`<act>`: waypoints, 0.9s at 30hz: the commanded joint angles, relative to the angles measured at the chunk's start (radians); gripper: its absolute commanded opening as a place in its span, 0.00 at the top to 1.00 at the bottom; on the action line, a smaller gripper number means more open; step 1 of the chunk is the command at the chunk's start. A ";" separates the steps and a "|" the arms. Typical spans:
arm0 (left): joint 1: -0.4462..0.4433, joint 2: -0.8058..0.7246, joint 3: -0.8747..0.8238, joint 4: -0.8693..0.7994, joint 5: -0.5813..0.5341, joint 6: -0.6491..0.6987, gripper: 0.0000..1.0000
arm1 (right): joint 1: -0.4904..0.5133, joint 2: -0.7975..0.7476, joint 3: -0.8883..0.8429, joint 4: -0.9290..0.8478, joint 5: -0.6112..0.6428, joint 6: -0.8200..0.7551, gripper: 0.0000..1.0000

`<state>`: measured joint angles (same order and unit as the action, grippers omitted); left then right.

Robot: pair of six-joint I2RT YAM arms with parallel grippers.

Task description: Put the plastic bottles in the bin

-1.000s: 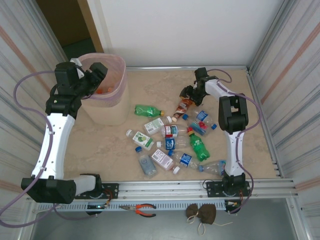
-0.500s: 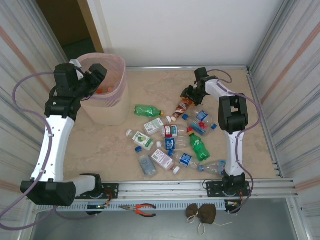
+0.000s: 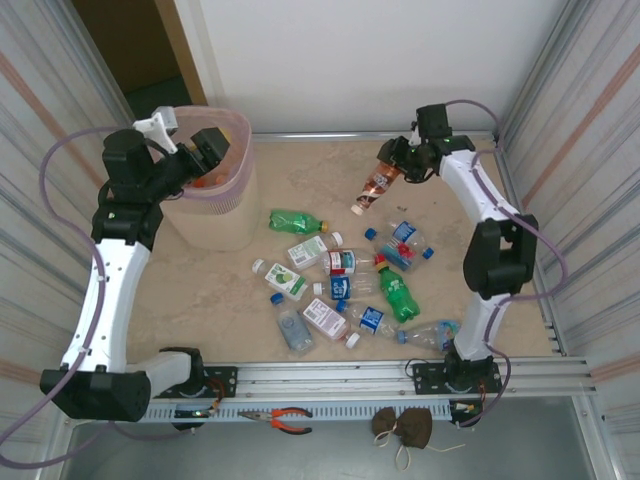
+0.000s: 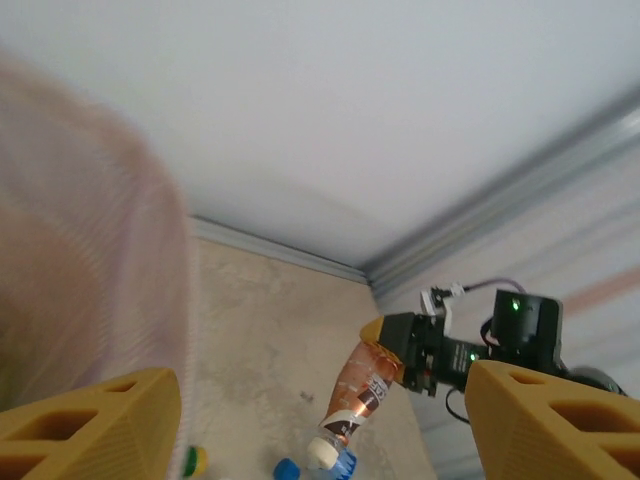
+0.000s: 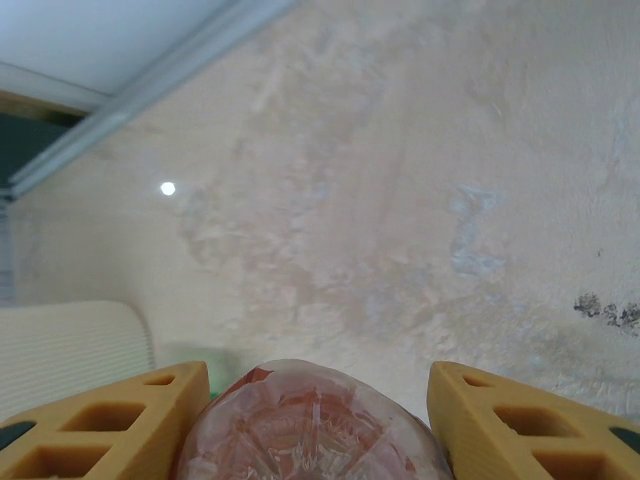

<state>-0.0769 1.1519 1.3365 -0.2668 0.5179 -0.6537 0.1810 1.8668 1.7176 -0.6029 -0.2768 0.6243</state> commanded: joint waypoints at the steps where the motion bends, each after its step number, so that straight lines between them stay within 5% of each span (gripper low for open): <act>1: -0.050 0.004 0.046 0.100 0.177 0.172 0.25 | 0.022 -0.122 -0.050 0.023 -0.001 -0.052 0.52; 11: -0.286 0.186 0.206 -0.012 0.288 0.433 0.24 | 0.124 -0.392 -0.134 0.069 -0.010 -0.109 0.52; 27: -0.476 0.427 0.322 -0.015 0.410 0.476 0.17 | 0.271 -0.544 -0.130 0.048 0.026 -0.139 0.50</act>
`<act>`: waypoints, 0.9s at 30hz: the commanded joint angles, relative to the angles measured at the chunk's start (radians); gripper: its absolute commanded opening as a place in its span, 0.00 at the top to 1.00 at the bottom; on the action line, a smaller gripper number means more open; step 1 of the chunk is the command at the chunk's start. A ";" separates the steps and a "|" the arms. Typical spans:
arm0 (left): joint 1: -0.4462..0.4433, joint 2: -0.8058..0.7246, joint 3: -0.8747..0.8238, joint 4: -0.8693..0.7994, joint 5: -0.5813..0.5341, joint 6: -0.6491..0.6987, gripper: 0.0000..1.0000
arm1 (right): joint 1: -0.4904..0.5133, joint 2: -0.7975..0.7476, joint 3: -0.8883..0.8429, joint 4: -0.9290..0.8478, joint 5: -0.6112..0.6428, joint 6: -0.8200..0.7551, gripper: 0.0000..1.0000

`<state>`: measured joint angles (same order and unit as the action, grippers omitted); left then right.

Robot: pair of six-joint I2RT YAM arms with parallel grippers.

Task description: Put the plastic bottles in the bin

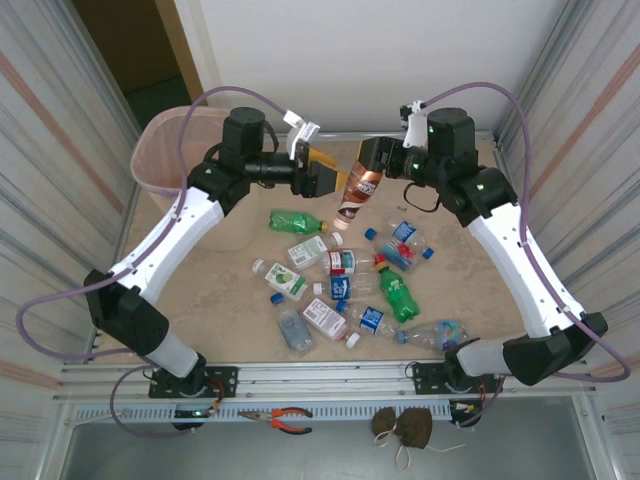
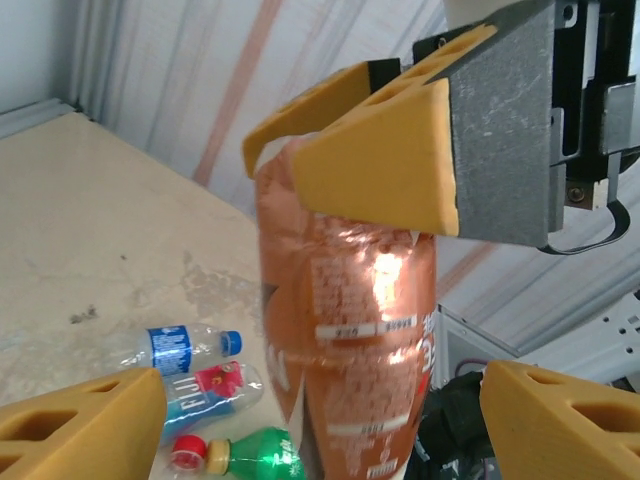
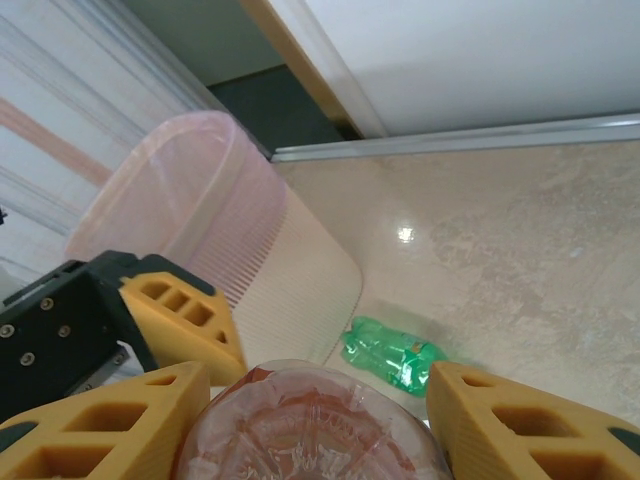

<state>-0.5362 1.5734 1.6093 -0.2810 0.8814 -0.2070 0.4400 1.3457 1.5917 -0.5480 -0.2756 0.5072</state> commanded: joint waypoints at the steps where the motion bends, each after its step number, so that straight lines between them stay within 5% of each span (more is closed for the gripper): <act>1: -0.024 0.015 0.053 -0.003 0.046 0.030 0.17 | 0.016 -0.023 -0.004 -0.009 0.027 -0.018 0.50; 16: -0.094 0.102 0.115 -0.061 0.055 0.105 0.22 | 0.041 -0.030 0.014 -0.020 0.038 -0.006 0.50; 27: -0.098 0.113 0.118 -0.065 0.065 0.116 0.36 | 0.048 -0.033 0.016 -0.021 0.041 -0.005 0.50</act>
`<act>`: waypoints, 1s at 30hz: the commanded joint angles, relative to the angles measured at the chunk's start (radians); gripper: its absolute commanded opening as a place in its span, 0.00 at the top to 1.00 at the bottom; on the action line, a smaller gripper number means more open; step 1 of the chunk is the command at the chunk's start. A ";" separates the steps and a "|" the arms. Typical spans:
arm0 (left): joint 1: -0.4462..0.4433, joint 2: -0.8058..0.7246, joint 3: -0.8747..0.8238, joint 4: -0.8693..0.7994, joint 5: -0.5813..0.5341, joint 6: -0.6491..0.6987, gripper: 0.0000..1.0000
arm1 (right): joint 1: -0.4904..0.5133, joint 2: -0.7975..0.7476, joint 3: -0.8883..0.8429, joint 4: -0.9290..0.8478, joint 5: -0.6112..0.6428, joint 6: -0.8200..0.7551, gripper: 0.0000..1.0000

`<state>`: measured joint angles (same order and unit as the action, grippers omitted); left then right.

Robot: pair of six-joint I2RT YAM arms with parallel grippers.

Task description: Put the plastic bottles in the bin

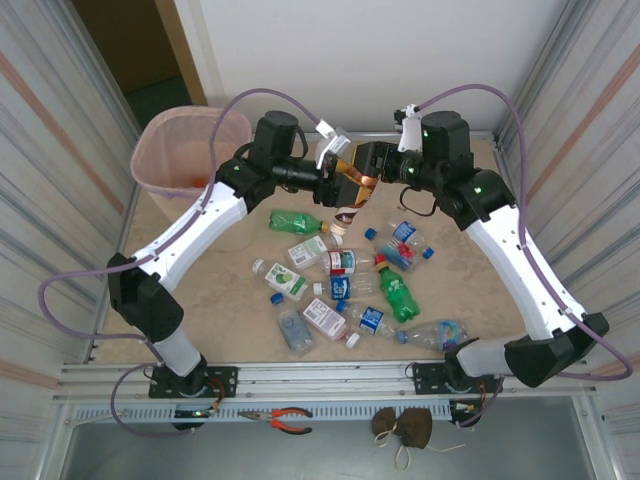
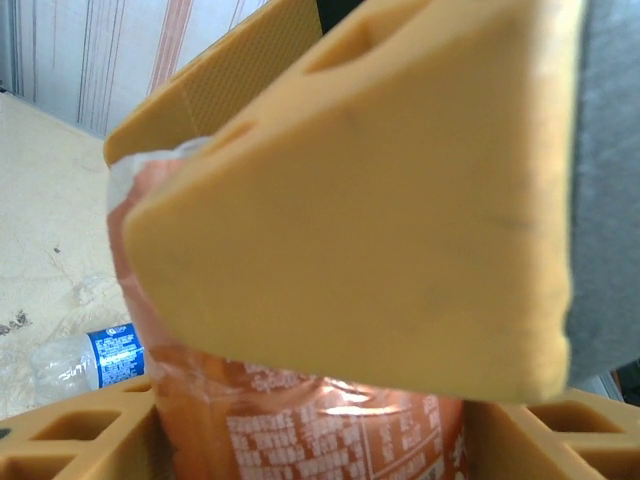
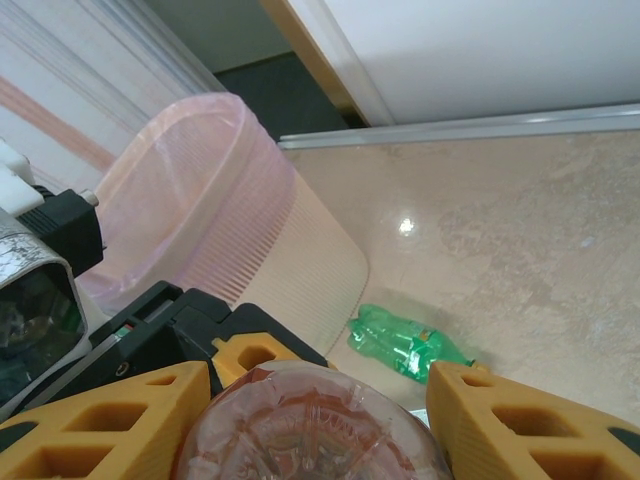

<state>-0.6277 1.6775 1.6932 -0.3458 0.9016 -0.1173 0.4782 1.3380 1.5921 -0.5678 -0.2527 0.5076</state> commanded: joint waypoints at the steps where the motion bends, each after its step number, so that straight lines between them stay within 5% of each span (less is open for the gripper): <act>1: -0.006 0.009 0.034 0.001 0.045 0.027 0.37 | 0.008 -0.027 0.014 -0.003 0.018 -0.005 0.50; 7: -0.007 0.005 0.034 0.011 0.042 0.028 0.44 | 0.008 -0.034 0.014 -0.006 0.030 -0.006 0.48; 15: -0.002 -0.044 0.013 0.041 -0.034 0.021 0.44 | -0.004 -0.077 0.024 -0.054 0.129 0.018 0.17; 22: 0.057 -0.114 -0.024 0.114 -0.146 -0.074 0.45 | -0.152 -0.202 -0.037 -0.078 0.180 0.073 0.15; 30: 0.211 -0.205 -0.055 0.136 -0.411 -0.303 0.52 | -0.276 -0.264 -0.072 -0.105 0.129 0.088 0.15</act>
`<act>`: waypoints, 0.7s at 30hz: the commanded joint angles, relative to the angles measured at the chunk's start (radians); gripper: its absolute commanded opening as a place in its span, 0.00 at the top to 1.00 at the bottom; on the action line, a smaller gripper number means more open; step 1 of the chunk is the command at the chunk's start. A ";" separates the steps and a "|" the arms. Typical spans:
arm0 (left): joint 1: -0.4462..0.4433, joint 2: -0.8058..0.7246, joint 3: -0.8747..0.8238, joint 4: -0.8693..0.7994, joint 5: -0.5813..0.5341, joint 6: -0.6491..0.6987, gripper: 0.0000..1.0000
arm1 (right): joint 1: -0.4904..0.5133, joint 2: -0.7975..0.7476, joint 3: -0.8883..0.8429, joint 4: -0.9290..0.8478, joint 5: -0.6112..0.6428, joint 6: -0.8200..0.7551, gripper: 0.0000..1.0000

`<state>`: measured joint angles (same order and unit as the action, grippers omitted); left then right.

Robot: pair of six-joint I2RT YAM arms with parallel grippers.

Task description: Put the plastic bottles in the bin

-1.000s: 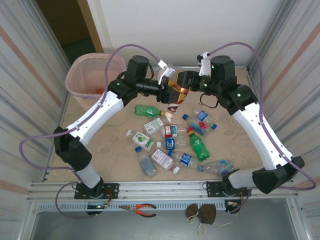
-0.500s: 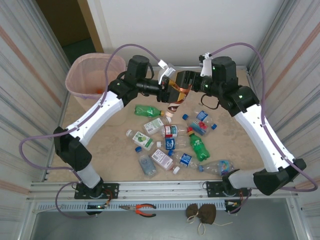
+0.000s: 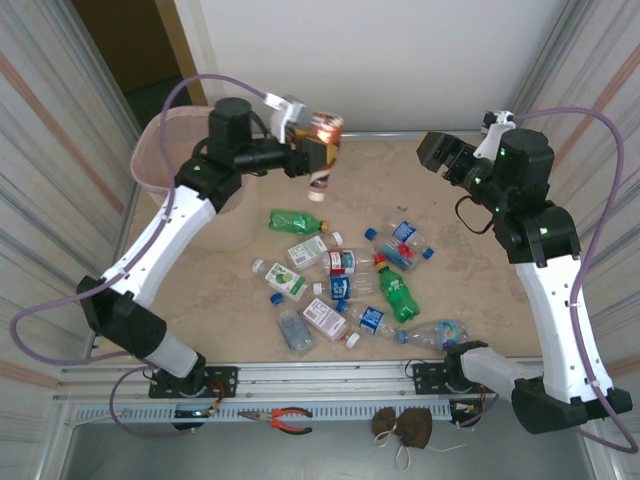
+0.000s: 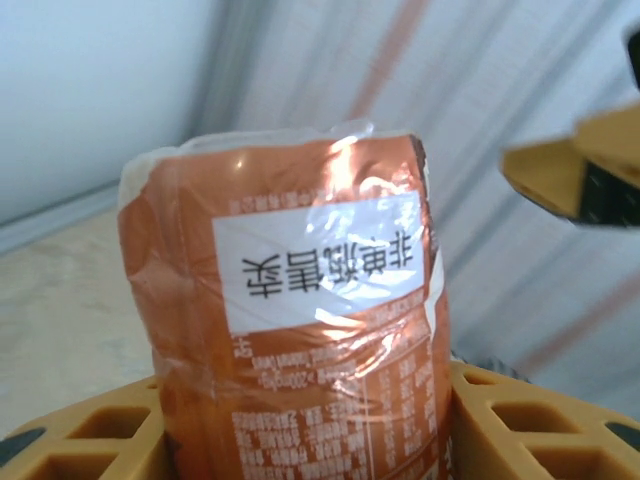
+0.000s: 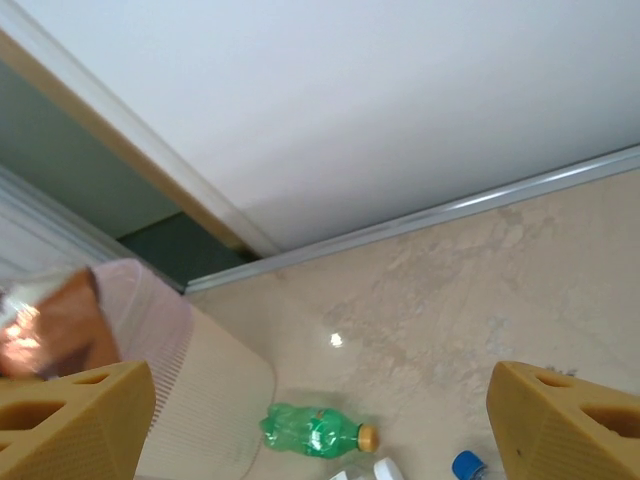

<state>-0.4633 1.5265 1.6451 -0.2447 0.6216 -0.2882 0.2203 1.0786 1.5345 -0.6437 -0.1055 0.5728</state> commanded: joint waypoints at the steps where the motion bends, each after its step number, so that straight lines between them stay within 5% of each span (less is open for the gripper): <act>1: 0.074 -0.063 -0.009 0.032 -0.156 -0.165 0.53 | -0.025 -0.007 -0.015 -0.032 -0.022 0.022 0.15; 8: 0.188 -0.140 -0.055 0.025 -0.439 -0.321 0.54 | -0.045 -0.014 -0.028 -0.040 -0.034 0.027 0.15; 13: 0.232 -0.133 0.019 -0.200 -0.784 -0.499 0.55 | -0.050 -0.016 -0.036 -0.043 -0.040 0.030 0.16; 21: 0.373 -0.035 0.111 -0.484 -0.808 -0.784 0.57 | -0.053 -0.014 -0.045 -0.044 -0.042 0.035 0.16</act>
<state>-0.1047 1.4532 1.7035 -0.5835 -0.1192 -0.9272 0.1749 1.0779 1.4979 -0.6849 -0.1349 0.5926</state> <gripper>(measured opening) 0.519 0.843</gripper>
